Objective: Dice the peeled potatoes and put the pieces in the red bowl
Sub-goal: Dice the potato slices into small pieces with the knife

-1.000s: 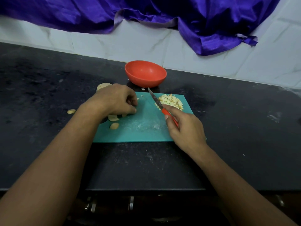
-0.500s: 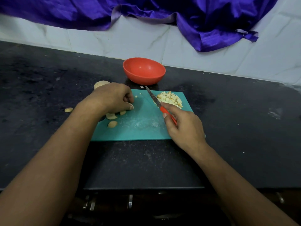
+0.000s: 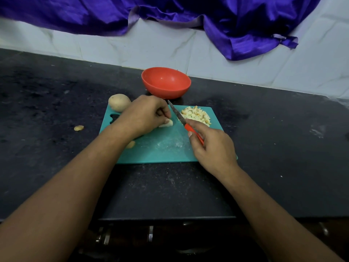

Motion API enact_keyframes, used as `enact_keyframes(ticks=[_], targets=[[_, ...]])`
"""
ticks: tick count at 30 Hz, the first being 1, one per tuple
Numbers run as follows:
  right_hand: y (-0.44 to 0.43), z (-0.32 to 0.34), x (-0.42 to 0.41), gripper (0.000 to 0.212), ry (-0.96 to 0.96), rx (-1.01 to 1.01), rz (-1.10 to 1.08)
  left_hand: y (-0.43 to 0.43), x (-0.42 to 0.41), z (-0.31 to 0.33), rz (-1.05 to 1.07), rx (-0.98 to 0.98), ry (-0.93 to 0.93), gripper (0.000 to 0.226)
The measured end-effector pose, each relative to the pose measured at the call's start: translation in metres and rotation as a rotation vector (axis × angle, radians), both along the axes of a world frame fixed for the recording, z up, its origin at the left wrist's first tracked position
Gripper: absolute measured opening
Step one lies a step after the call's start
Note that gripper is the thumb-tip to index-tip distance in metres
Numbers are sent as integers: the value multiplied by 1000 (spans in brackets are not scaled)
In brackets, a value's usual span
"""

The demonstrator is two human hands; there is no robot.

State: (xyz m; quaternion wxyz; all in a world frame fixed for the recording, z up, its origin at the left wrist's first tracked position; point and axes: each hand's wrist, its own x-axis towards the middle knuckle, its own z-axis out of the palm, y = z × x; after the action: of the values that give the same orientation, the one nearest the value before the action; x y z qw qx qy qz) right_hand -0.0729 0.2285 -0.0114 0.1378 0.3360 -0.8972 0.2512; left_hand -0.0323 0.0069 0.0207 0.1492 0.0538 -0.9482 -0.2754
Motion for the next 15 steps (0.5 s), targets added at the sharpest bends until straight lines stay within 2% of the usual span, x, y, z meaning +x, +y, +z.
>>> enact_keyframes(ticks=[4, 9, 15], targets=[[0, 2, 1, 41, -10, 7, -3, 2, -1, -4, 42, -97, -24, 14], [0, 4, 3, 41, -12, 13, -5, -2, 0, -5, 105, -113, -60, 15], [-2, 9, 6, 42, -57, 76, -12, -2, 3, -1, 76, -105, -124, 17]])
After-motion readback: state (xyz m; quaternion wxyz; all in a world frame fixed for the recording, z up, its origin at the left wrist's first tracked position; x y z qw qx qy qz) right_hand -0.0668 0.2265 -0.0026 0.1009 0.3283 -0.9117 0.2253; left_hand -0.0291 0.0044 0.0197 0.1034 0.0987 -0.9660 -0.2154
